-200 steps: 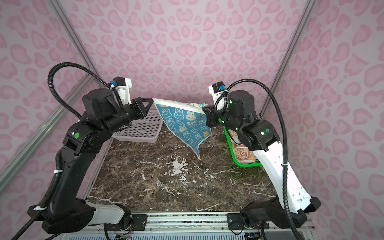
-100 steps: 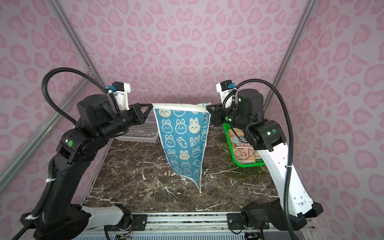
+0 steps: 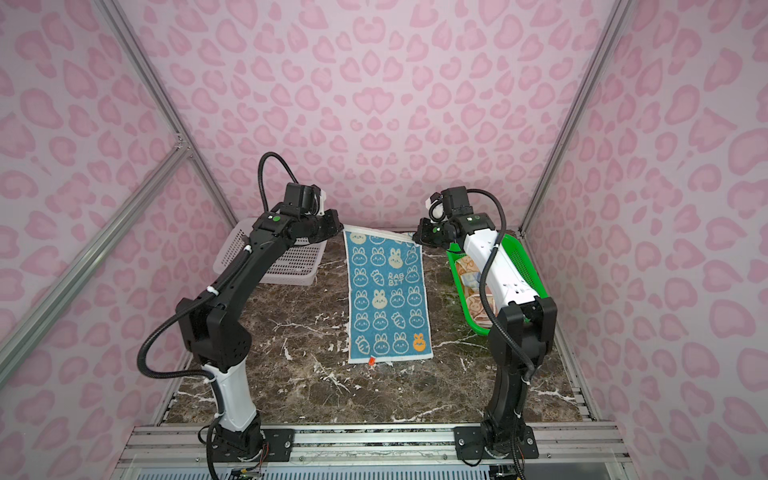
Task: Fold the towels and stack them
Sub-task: 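Lower the held edge forward over the towel with both grippers, folding it in half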
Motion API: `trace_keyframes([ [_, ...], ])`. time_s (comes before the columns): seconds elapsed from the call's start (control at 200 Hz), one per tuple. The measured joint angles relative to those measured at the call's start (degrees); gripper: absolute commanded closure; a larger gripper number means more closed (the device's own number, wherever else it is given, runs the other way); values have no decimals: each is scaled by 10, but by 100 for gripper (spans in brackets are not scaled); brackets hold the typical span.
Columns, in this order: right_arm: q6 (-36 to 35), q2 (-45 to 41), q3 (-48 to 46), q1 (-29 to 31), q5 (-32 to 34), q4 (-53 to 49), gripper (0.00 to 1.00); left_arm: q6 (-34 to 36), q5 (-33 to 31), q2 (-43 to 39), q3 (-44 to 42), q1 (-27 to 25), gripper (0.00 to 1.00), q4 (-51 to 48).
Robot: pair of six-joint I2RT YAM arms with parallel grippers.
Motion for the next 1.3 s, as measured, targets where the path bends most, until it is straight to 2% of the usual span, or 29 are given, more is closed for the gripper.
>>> trace_keyframes([
  [0.165,4,65,23,-6,0,8,100,3,-4,53,28,2,97,0],
  [0.28,0,85,17,-5,0,5,100,4,-4,43,-26,2,97,18],
  [0.435,-2,40,-96,1,3,13,100,2,-7,-10,-158,-17,97,32],
  [0.635,-3,-52,-246,20,43,44,100,-14,-23,-89,-317,-60,97,68],
  [0.81,-2,-121,-399,37,58,73,95,-35,-29,-143,-432,-102,97,82],
  [0.95,2,-165,-501,64,69,106,90,-54,-36,-170,-487,-123,97,90],
  [1.07,16,-171,-565,76,75,137,90,-63,-39,-172,-527,-139,97,94],
  [1.18,26,-154,-584,86,84,153,91,-67,-56,-158,-537,-142,97,90],
  [1.3,34,-128,-562,85,73,170,91,-66,-76,-131,-525,-140,97,80],
])
